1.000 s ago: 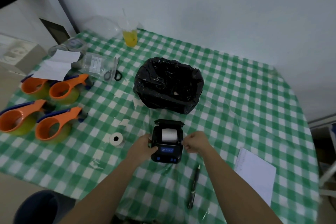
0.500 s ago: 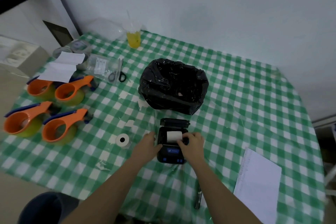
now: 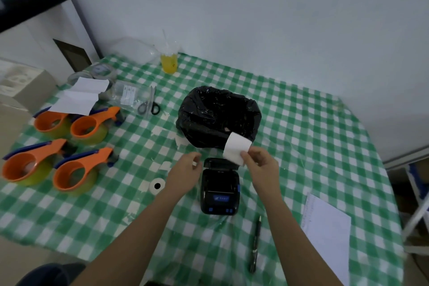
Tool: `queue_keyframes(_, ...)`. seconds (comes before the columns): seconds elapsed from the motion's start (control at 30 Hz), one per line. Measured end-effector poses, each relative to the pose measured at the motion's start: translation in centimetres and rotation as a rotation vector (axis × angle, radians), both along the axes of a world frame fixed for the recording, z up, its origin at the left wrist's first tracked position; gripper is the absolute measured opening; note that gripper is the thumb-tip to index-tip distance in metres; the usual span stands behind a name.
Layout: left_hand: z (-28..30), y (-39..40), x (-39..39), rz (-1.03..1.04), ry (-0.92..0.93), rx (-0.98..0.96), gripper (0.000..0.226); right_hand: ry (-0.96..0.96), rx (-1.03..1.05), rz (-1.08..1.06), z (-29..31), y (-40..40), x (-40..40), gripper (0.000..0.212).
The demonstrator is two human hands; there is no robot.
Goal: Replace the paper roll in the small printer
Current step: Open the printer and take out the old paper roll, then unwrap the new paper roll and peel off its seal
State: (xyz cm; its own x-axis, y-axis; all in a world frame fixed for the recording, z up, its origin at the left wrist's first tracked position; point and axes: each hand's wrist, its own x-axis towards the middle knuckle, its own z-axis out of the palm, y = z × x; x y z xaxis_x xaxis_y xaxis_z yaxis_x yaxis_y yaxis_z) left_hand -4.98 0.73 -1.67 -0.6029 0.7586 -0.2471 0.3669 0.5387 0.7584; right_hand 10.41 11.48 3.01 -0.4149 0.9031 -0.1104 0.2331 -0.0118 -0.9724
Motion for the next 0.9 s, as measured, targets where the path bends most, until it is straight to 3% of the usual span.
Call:
queue_keyframes(0.17,1.7,0.4,-1.0,0.022,0.025,0.059,0.025,0.079,0.105,-0.087,3.7,2.5,-4.2,0.004)
queue_keyframes(0.37,2.1,-1.1,-1.8,0.061,0.028,0.06,0.025,-0.175,0.075,-0.039,1.7,4.8,-8.2,0.037)
queue_keyframes(0.5,0.3,-3.2,-3.0,-0.001,0.097,-0.087,0.039,-0.225,0.035,0.052,-0.4,2.1,-7.5,0.036)
queue_keyframes(0.63,-1.4,-5.8,-4.3,-0.238,0.241,-0.434,0.06,-0.239,0.083,0.19,-1.7,-1.6,-6.1,0.025)
queue_keyframes(0.73,-2.4,-7.3,-4.6,-0.353,0.24,-0.568,0.07,-0.263,0.09,0.253,-2.6,-3.4,-5.0,0.023)
queue_keyframes(0.9,-3.3,-8.0,-4.3,-0.38,0.365,-0.586,0.054,-0.331,0.08,0.291,-3.5,-5.0,-4.2,0.021)
